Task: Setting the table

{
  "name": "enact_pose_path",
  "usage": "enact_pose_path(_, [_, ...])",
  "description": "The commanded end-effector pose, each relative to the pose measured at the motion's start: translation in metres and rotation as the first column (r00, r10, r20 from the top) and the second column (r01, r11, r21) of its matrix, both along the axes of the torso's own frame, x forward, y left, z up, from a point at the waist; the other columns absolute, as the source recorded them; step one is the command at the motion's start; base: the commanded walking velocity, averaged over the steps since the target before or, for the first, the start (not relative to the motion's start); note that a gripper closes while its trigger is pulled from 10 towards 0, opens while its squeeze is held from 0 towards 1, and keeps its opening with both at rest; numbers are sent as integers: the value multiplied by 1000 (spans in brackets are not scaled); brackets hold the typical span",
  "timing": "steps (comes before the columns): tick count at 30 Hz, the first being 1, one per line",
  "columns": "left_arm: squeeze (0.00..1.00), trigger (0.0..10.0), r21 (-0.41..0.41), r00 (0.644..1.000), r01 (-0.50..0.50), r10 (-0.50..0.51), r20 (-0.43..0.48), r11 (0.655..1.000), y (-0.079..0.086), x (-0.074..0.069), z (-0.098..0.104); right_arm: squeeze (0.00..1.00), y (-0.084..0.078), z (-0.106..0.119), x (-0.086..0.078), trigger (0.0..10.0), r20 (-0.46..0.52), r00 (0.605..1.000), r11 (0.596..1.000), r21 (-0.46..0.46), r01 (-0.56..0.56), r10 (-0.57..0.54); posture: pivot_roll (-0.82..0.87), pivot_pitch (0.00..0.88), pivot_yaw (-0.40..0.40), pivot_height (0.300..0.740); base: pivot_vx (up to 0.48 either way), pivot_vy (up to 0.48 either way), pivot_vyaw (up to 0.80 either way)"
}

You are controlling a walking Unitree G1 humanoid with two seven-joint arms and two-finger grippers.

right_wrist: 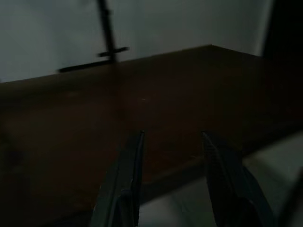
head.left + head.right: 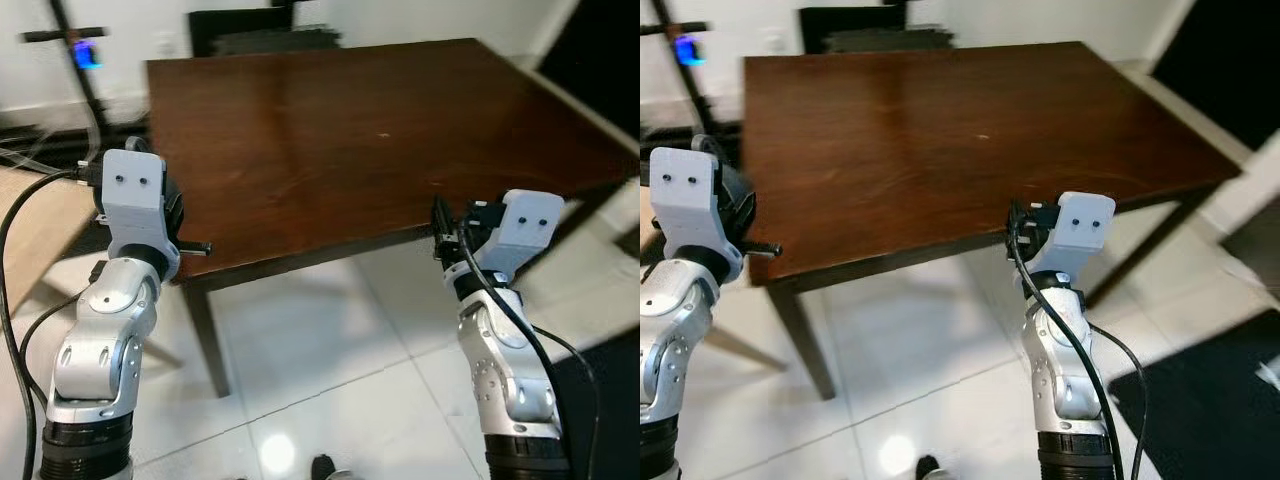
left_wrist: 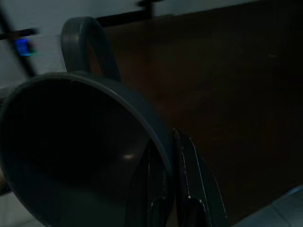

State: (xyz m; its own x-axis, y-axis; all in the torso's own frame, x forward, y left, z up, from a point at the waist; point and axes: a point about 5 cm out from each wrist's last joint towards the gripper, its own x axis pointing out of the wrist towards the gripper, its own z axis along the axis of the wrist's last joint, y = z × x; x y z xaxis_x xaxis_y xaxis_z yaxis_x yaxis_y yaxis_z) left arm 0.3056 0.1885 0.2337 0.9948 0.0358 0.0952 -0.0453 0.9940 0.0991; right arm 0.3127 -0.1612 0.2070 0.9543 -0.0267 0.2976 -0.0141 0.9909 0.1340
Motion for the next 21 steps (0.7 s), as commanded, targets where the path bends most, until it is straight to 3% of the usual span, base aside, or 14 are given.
enact_pose_path(1, [0,10000,9,1000,-1,1,-10,1000,1,0,-3,0,-3,-7,0,10000,-35,999,1000,5,14,-13,72,124,22,740,0,0,-800])
enact_pose_path(21, [0,10000,5,1000,3,-3,-3,1000,0,-1,-2,0,-4,-8,0,10000,-38,999,1000,7,22,-21,72,122,24,740,0,0,-800])
